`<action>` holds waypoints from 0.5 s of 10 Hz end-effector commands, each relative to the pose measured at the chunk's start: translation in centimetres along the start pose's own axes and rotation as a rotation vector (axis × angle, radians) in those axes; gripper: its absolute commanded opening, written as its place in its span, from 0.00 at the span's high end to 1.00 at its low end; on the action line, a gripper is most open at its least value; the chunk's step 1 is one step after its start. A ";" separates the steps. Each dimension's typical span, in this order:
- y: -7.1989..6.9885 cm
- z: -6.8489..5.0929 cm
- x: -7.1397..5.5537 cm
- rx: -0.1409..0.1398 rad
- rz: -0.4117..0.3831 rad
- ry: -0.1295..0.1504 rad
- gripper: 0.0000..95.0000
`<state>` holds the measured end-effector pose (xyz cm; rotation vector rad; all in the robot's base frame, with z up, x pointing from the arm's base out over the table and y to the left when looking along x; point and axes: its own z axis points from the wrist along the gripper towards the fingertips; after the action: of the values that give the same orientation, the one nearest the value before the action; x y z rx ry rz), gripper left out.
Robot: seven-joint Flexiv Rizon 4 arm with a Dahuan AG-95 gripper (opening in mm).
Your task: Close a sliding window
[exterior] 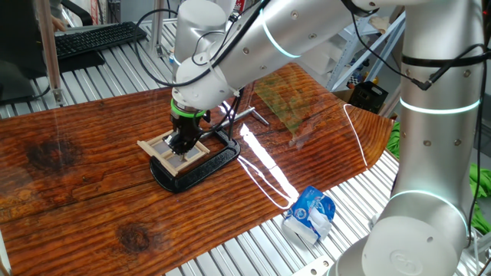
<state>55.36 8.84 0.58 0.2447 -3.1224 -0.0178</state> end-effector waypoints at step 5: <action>-0.5 0.0 -0.2 0.000 -0.013 -0.001 1.00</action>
<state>55.58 8.50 0.66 0.2665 -3.1205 -0.0251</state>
